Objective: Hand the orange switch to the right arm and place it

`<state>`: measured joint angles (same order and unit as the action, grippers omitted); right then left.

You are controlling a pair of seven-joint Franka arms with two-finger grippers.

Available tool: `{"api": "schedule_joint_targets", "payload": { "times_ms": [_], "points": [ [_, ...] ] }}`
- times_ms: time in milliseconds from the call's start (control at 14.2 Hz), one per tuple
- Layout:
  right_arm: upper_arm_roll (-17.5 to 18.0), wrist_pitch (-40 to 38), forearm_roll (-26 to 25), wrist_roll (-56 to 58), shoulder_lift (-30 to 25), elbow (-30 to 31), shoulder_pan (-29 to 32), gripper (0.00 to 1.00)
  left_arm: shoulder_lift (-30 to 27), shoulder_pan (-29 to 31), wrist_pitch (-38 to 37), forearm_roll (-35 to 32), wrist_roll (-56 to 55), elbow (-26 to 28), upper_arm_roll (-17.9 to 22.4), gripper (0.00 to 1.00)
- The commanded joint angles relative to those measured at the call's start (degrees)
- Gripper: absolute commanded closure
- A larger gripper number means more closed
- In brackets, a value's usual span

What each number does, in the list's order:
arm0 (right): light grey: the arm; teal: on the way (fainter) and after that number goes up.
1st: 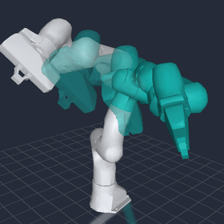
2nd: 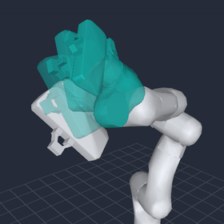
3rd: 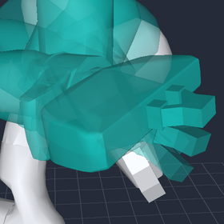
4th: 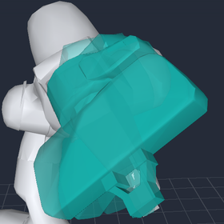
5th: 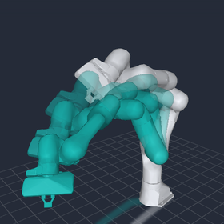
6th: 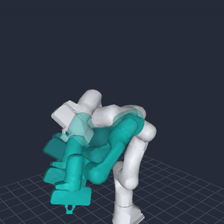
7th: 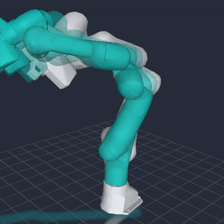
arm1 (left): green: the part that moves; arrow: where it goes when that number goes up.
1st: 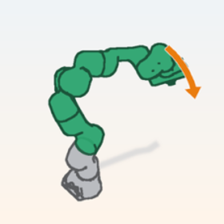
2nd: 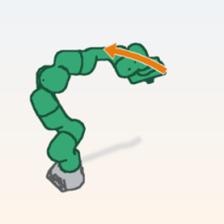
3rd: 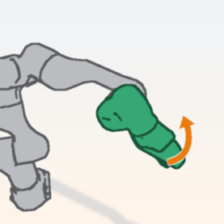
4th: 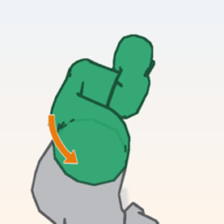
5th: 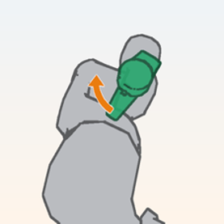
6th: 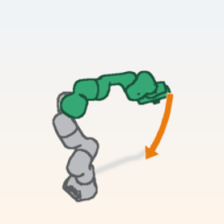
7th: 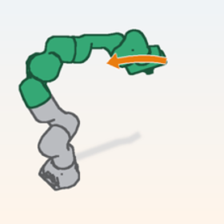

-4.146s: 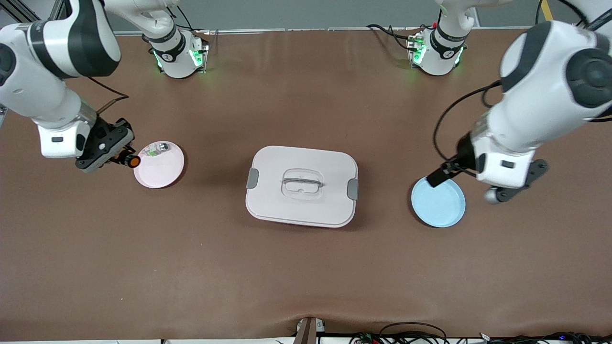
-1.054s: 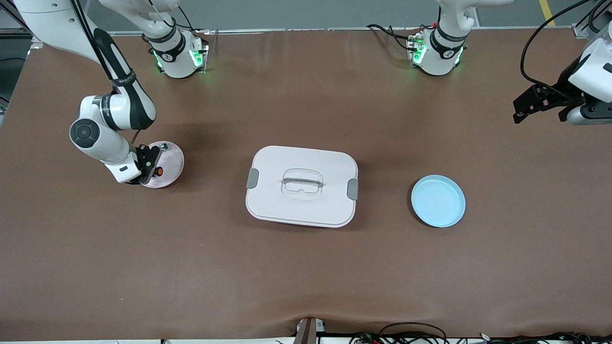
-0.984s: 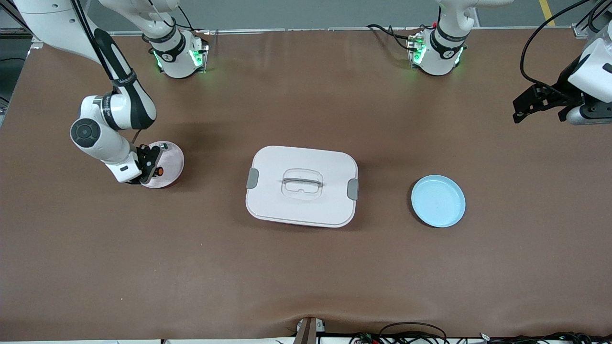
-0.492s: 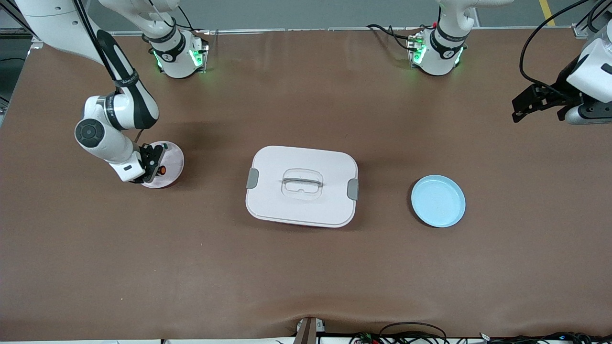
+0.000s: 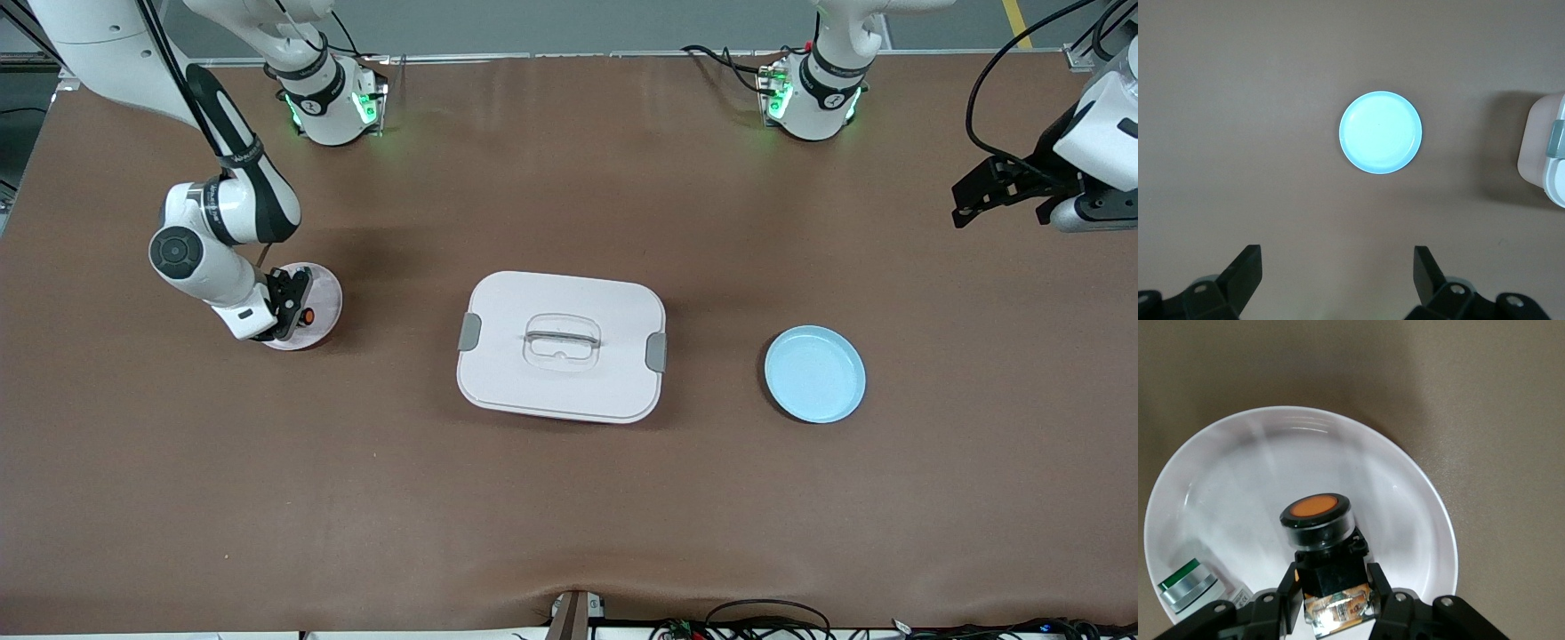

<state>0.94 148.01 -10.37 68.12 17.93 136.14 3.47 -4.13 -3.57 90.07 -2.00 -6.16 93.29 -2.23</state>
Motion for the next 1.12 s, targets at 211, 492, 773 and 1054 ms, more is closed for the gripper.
{"api": "schedule_joint_targets", "payload": {
  "times_ms": [211,492,773,1054],
  "points": [
    [-0.2,0.6,-1.3,-0.4,-0.2,0.0,0.0,0.54,-0.7,-0.4,-0.2,0.9,1.3,0.3,0.4,0.0],
    [-0.2,0.5,-1.4,0.6,-0.6,-0.7,0.1,0.0,-0.6,-0.4,-0.2,0.9,1.3,0.2,0.4,0.0],
    [0.0,-0.3,-1.4,3.6,-0.6,-4.6,0.3,0.0,-0.6,-0.3,-0.2,0.9,1.3,0.2,0.4,0.0],
    [-0.1,-0.3,-1.5,8.3,-0.6,-6.8,2.1,0.0,-0.5,-0.6,0.0,0.9,1.3,0.2,0.4,0.0]
  ]
}}
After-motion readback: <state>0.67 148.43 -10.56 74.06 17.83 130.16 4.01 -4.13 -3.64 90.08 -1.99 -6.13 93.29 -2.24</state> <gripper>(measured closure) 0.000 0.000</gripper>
